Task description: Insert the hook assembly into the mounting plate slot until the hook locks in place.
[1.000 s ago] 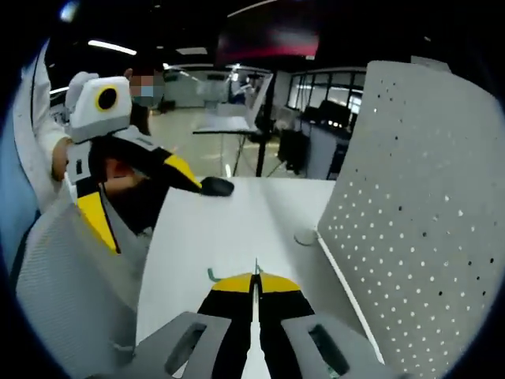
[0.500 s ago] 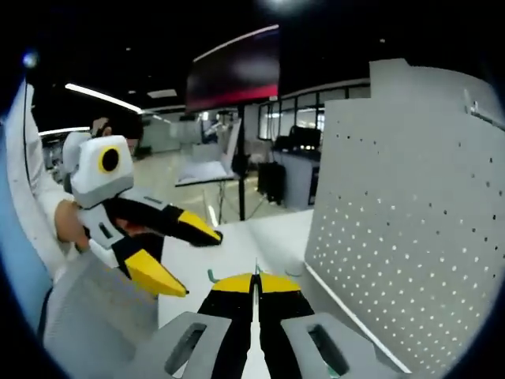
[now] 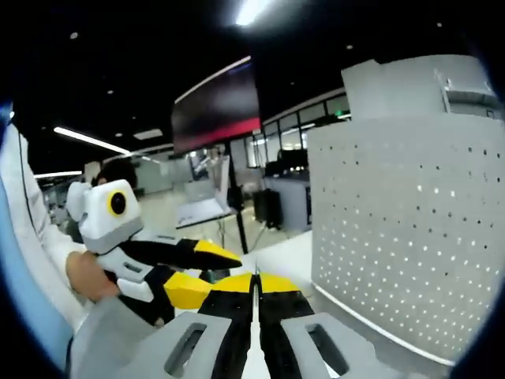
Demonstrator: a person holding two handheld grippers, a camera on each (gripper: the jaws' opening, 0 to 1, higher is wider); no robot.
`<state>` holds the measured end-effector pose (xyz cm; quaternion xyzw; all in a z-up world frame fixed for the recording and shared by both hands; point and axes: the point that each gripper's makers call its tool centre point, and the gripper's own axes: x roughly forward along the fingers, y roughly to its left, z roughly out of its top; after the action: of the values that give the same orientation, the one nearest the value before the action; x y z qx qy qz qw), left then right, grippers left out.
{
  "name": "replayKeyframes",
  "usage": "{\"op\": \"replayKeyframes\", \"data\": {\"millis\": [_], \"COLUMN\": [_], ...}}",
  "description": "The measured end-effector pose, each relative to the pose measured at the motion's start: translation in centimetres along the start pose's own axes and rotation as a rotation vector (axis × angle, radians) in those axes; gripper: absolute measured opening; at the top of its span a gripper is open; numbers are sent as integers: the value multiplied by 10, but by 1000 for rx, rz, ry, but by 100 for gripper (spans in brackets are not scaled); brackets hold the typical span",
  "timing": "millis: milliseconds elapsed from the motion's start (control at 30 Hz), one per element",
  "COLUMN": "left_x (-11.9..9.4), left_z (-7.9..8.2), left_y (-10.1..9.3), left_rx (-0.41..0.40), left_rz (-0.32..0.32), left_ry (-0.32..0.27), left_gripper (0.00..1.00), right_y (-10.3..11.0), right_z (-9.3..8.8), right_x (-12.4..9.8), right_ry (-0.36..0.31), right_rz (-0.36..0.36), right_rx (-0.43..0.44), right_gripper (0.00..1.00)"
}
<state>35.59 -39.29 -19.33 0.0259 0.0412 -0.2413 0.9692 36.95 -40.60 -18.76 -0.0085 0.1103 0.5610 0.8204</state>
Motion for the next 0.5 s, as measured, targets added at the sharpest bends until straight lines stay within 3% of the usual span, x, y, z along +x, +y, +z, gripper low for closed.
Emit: {"op": "replayKeyframes", "data": {"millis": [267,500], "left_x": [1,1], "left_z": [5,5], "left_y": [-4,-4], "left_rx": [38,56], "left_rz": [-16,-18], "left_ry": [-19,-23], "left_gripper": [11,7], "right_y": [8,10], "right_z": [8,8], "right_x": [-1,-1], "right_ry": [-23,-28], "right_rz": [0,-2], "right_rx": [6,13], "right_gripper": [0,0]}}
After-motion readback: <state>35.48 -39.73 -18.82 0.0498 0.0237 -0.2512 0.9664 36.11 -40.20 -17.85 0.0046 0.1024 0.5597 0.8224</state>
